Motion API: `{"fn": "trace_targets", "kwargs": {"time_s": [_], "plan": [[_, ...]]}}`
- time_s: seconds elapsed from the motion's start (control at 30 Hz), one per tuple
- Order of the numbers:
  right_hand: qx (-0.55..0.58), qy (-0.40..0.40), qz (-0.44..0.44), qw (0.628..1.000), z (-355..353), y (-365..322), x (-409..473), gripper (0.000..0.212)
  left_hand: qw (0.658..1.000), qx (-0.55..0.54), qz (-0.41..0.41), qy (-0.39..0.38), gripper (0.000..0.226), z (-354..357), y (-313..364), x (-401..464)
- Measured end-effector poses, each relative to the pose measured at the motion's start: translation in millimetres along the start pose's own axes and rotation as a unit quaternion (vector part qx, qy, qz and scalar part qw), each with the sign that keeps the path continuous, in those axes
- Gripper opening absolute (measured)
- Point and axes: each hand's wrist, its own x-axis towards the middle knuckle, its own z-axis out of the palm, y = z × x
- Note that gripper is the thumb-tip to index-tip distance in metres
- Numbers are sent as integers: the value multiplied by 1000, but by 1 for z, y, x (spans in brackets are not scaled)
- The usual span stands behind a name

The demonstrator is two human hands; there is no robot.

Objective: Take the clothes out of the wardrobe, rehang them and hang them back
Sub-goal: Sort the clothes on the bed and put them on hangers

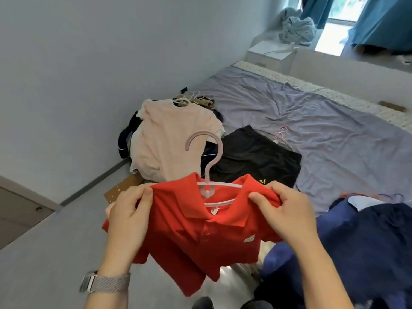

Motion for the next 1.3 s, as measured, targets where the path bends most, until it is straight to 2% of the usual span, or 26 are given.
{"fn": "trace_targets", "kwargs": {"time_s": [0.13, 0.2, 0.33, 0.43, 0.5, 0.57, 0.7, 0.8, 1.07, 1.3], "plan": [[33, -11, 7, 999, 45, -32, 5, 49, 995, -30, -34, 93, 25, -57, -43, 17], [42, -12, 4, 999, 61, -42, 10, 50, 994, -23, -30, 102, 27, -75, -57, 26], [38, -19, 25, 999, 90, -64, 25, 56, 1000, 1, -11, 27, 27, -91, -79, 62], [33, -17, 43, 998, 107, -70, 50, 63, 997, 54, 51, -28, 15, -83, -81, 98], [36, -12, 57, 998, 117, -71, 75, 65, 989, 101, 95, -47, 29, -69, -83, 126], [44, -11, 65, 997, 129, -73, 103, 58, 988, 110, 96, -41, 32, -55, -87, 159], [51, -17, 63, 997, 154, -82, 171, 24, 993, 81, 78, -24, 32, -36, -89, 227], [64, -39, 44, 996, 170, -97, 228, 16, 996, 65, 62, -7, 29, -31, -85, 283], [71, -61, -12, 996, 214, -147, 346, 6, 997, 14, 76, -10, 17, -39, -87, 431], [40, -40, 1, 998, 260, -180, 441, 22, 991, -22, 102, -89, 14, -26, -100, 590]]}}
